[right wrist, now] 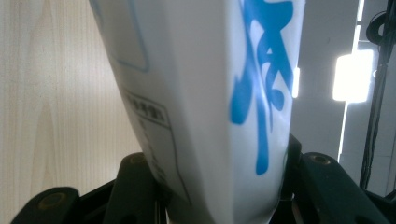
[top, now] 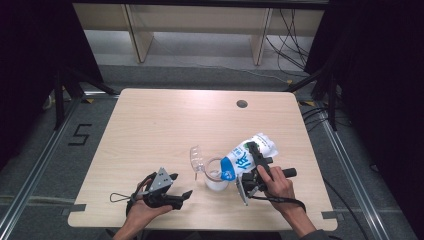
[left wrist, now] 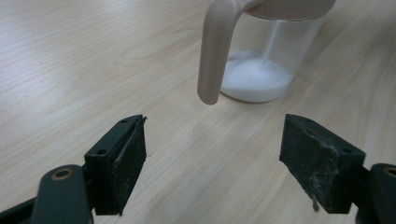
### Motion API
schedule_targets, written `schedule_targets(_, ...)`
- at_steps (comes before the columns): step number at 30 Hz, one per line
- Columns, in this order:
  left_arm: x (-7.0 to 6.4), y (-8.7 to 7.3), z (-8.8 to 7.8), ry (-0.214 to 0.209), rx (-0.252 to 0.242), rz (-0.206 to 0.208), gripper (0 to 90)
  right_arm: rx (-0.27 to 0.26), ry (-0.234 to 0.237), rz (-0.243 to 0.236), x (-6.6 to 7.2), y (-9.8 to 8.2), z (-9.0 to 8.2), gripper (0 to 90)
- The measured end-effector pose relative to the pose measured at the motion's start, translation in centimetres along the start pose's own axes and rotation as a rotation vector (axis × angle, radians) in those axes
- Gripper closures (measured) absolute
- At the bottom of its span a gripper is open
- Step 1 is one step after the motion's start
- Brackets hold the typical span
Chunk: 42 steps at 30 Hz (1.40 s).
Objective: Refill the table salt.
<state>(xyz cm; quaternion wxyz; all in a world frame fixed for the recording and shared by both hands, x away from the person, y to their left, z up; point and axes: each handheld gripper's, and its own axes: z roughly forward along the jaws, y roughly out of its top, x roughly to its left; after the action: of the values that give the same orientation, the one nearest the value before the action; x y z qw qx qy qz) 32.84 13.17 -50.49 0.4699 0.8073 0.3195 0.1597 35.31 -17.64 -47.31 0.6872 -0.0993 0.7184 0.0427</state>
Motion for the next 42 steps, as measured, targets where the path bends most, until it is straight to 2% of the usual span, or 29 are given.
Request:
schedule_targets(1, 0.06, 0.03, -0.06, 0.003, 0.008, 0.009, 22.1, 0.000, 0.000, 0.000, 0.00, 0.00, -0.01, 57.4)
schedule_targets(2, -0.13, -0.02, 0.08, -0.006, -0.013, -0.016, 22.1, 0.001, 0.001, 0.000, -0.01, 0.01, -0.01, 57.4)
schedule_targets(5, -0.13, -0.03, 0.08, -0.006, -0.012, -0.017, 22.1, 0.001, 0.002, 0.000, 0.00, 0.02, -0.02, 57.6)
schedule_targets(7, 0.07, 0.03, -0.08, 0.004, 0.010, 0.010, 22.1, 0.000, 0.002, -0.002, -0.01, 0.02, -0.02, 57.8)
schedule_targets(9, -0.01, 0.01, -0.04, 0.001, 0.003, -0.003, 22.1, 0.006, 0.004, 0.000, 0.00, 0.05, -0.06, 57.9)
schedule_targets(10, -0.10, -0.01, 0.02, -0.004, -0.006, -0.015, 22.1, 0.023, 0.014, 0.051, 0.33, 0.04, -0.13, 57.9)
schedule_targets(12, -0.11, -0.01, 0.02, -0.002, -0.006, -0.019, 22.1, 0.018, 0.012, 0.053, 0.34, 0.04, -0.12, 58.0)
schedule_targets(13, -0.08, 0.00, 0.01, -0.003, -0.006, -0.014, 22.1, -0.008, -0.006, 0.058, 0.44, -0.02, 0.05, 58.1)
schedule_targets(14, -0.08, -0.01, 0.00, -0.003, -0.006, -0.013, 22.1, 0.004, 0.008, 0.050, 0.33, 0.02, -0.02, 58.1)
schedule_targets(15, -0.08, -0.01, 0.00, -0.003, -0.006, -0.014, 22.1, -0.008, -0.005, 0.056, 0.43, -0.01, 0.04, 58.2)
schedule_targets(18, -0.11, -0.04, 0.04, -0.005, -0.010, -0.018, 22.1, -0.006, 0.000, 0.054, 0.39, 0.01, 0.02, 58.4)
schedule_targets(19, 0.04, -0.01, -0.02, 0.001, 0.000, 0.003, 22.1, -0.006, -0.001, 0.054, 0.40, 0.01, 0.02, 58.5)
schedule_targets(20, 0.06, -0.01, -0.04, 0.002, 0.002, 0.007, 22.1, -0.005, 0.001, 0.054, 0.38, 0.02, 0.01, 58.6)
schedule_targets(24, -0.08, -0.09, -0.03, -0.003, -0.002, -0.019, 22.1, -0.005, 0.001, 0.055, 0.37, 0.04, 0.00, 58.7)
schedule_targets(26, 0.01, -0.05, -0.10, -0.001, 0.002, 0.002, 22.1, -0.006, 0.001, 0.057, 0.38, 0.05, 0.01, 58.7)
schedule_targets(31, -0.04, -0.09, -0.12, 0.001, 0.003, -0.003, 22.1, 0.005, 0.008, 0.058, 0.37, 0.13, -0.08, 58.8)
schedule_targets(32, -0.07, -0.10, -0.10, -0.001, 0.000, -0.011, 22.1, 0.003, 0.007, 0.051, 0.31, 0.14, -0.07, 58.8)
schedule_targets(33, -0.01, -0.08, -0.10, -0.004, 0.000, -0.003, 22.1, -0.009, 0.001, 0.005, -0.02, 0.18, -0.02, 58.8)
schedule_targets(34, -0.01, -0.08, -0.09, -0.004, 0.001, -0.003, 22.1, -0.009, 0.000, -0.006, -0.12, 0.20, -0.03, 58.9)
schedule_targets(35, 0.01, -0.08, -0.11, -0.002, 0.002, 0.001, 22.1, -0.011, 0.002, 0.003, -0.04, 0.15, -0.02, 58.9)
schedule_targets(36, -0.08, -0.10, -0.13, 0.004, 0.004, -0.011, 22.1, -0.009, 0.002, 0.017, 0.04, 0.16, -0.02, 58.9)
schedule_targets(38, -0.04, -0.08, -0.11, 0.000, 0.000, -0.005, 22.1, -0.011, 0.002, 0.002, -0.05, 0.14, -0.02, 58.9)
schedule_targets(42, -0.04, -0.08, -0.13, -0.002, 0.000, -0.006, 22.1, -0.009, 0.001, 0.013, 0.01, 0.16, -0.04, 58.9)
